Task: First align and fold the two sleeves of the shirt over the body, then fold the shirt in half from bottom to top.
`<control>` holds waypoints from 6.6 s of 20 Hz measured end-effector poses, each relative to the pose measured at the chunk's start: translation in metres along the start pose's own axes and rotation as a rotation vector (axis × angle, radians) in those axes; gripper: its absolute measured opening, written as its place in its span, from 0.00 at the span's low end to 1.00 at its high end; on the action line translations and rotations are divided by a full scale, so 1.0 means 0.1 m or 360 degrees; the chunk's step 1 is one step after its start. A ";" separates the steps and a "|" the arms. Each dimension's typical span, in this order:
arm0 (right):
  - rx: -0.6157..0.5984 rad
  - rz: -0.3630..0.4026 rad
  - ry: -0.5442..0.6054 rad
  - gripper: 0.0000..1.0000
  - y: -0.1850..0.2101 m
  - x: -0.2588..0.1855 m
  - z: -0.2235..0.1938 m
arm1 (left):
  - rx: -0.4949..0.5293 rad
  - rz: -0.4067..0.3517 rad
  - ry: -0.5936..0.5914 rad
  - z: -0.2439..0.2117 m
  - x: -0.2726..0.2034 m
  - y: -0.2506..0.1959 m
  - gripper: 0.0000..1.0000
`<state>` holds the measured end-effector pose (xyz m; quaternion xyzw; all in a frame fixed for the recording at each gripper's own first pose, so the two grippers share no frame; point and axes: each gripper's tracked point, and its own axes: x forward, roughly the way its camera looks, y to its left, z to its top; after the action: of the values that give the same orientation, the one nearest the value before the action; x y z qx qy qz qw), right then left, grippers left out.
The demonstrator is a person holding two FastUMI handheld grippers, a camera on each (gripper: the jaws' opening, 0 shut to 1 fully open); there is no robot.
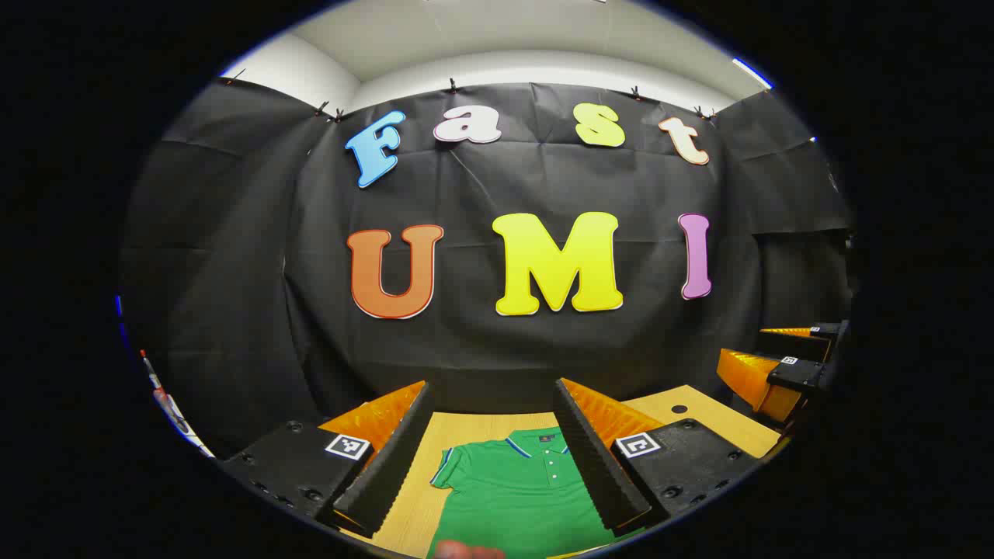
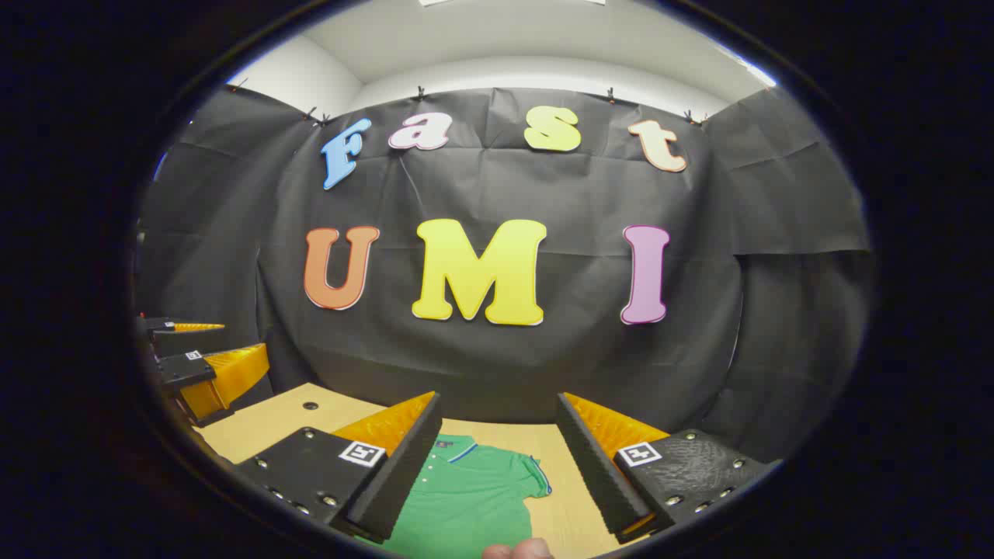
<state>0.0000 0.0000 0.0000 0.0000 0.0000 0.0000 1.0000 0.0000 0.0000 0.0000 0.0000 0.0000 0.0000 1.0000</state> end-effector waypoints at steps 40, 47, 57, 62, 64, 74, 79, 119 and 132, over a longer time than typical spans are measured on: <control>0.0032 0.0176 0.0713 0.93 -0.67 1.94 -2.00 | 0.0039 0.0103 0.0319 -0.51 0.01 0.10 0.99; -0.0112 0.0228 0.0968 0.94 -0.74 2.58 -3.11 | 0.0067 0.0207 0.0451 -0.74 -0.09 0.18 1.00; 0.0005 0.0257 0.1182 0.64 -0.74 2.86 -3.61 | 0.0053 0.0354 0.0587 -0.94 -0.18 0.36 1.00; 0.0020 0.0234 0.1214 0.35 -0.76 2.83 -3.64 | 0.0082 0.0334 0.0604 -0.95 -0.17 0.33 1.00; 0.0008 0.0254 0.1202 0.19 -0.75 2.82 -3.61 | 0.0097 0.0325 0.0599 -0.93 -0.15 0.33 1.00; 0.0051 0.0249 0.1054 0.02 -0.70 2.86 -3.11 | 0.0040 0.0342 0.0589 -0.94 -0.28 0.41 1.00; 0.0054 0.0287 0.1008 0.00 -0.39 2.85 -2.86 | 0.0017 0.0388 0.0576 -0.93 -0.39 0.57 1.00; -0.0048 0.0317 0.0712 0.86 0.49 1.61 -1.24 | -0.0079 -0.0010 0.0361 -0.85 0.13 1.03 1.00; -0.0117 0.0127 0.0707 0.86 0.04 0.46 -0.72 | -0.0192 -0.0216 0.0575 -2.20 1.38 1.11 1.00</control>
<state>0.0455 0.0038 -0.0716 -0.0364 0.2202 0.0395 0.9740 0.1381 0.1107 -0.2202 -0.0600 0.1794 -0.0673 0.9796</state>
